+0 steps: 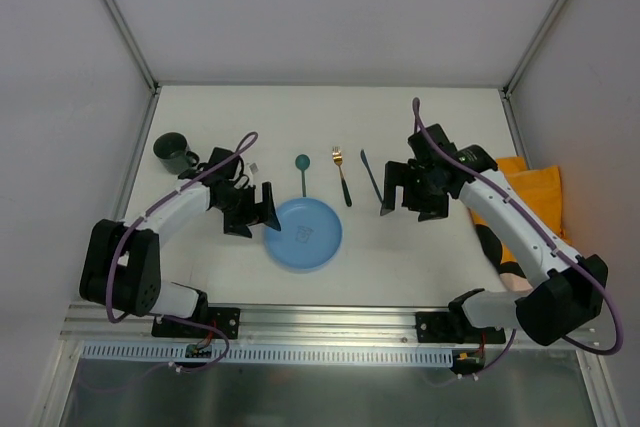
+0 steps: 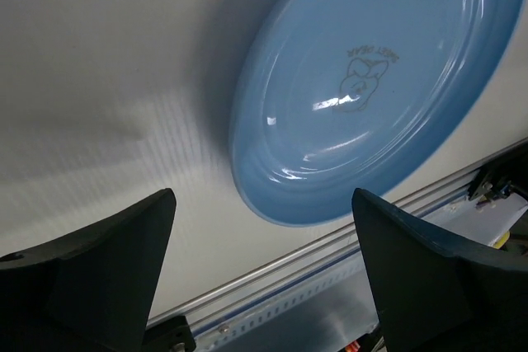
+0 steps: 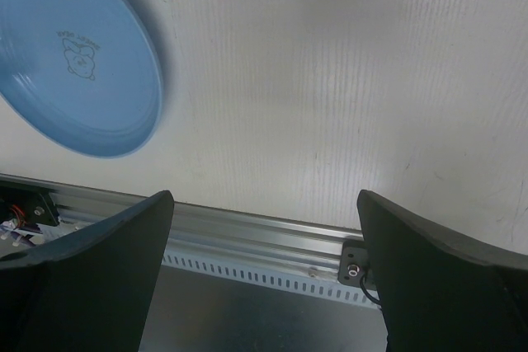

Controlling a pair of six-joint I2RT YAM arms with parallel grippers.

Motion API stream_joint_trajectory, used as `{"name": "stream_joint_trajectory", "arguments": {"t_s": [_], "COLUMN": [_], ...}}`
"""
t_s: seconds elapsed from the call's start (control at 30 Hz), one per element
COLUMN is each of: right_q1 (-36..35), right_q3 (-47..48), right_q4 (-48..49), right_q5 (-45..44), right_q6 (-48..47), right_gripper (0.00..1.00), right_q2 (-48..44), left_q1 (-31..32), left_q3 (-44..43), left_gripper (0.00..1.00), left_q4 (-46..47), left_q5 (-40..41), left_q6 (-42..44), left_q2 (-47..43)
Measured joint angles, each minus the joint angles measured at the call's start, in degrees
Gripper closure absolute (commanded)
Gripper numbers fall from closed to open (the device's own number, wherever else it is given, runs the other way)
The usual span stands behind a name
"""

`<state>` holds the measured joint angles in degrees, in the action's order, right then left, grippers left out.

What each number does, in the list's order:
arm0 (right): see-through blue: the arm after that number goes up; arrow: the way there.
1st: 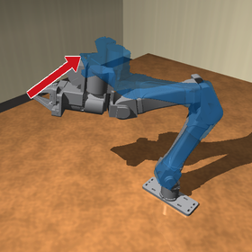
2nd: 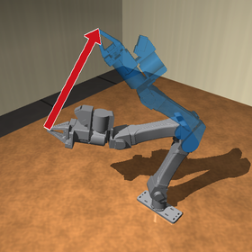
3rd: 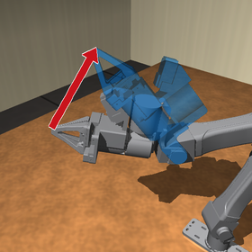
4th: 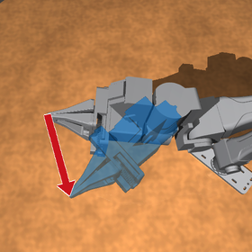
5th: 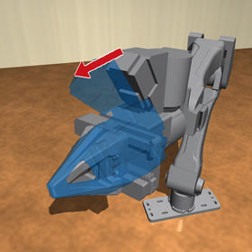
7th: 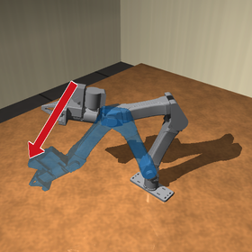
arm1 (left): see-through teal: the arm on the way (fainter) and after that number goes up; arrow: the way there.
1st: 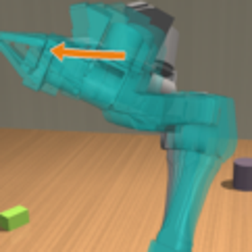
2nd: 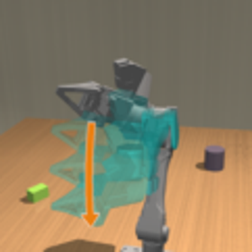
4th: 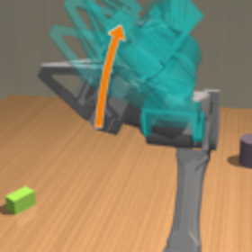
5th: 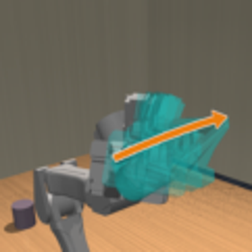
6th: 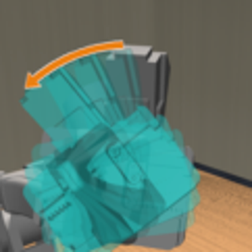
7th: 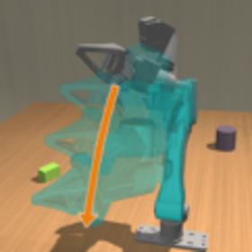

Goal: Set the dinner table for one person

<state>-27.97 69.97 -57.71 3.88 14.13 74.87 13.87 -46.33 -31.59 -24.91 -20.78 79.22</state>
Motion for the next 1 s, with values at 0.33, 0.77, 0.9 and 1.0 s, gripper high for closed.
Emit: {"name": "stream_joint_trajectory", "arguments": {"t_s": [0.33, 0.77, 0.9, 1.0], "right_q1": [0.00, 0.00, 0.00, 0.00], "right_q3": [-1.44, 0.20, 1.46, 1.92], "right_q4": [0.02, -0.44, -0.42, -0.52], "right_q5": [-0.20, -0.46, -0.46, -0.44], "right_q6": [0.37, 0.11, -0.09, -0.26], "right_gripper": [0.00, 0.01, 0.01, 0.01], "right_q2": [-1.97, -1.70, -0.66, 0.31], "left_q1": [8.22, 8.92, 5.73, -0.13], "left_q3": [-0.31, -4.07, -3.50, -1.90], "left_gripper": [1.00, 1.00, 1.00, 1.00], "left_q4": [4.63, 3.41, 0.66, -0.74], "left_q5": [5.44, 16.06, 24.41, 28.35], "left_q6": [-3.76, -6.60, -6.69, -6.80], "left_q2": [10.36, 10.99, 6.86, 2.75]}}
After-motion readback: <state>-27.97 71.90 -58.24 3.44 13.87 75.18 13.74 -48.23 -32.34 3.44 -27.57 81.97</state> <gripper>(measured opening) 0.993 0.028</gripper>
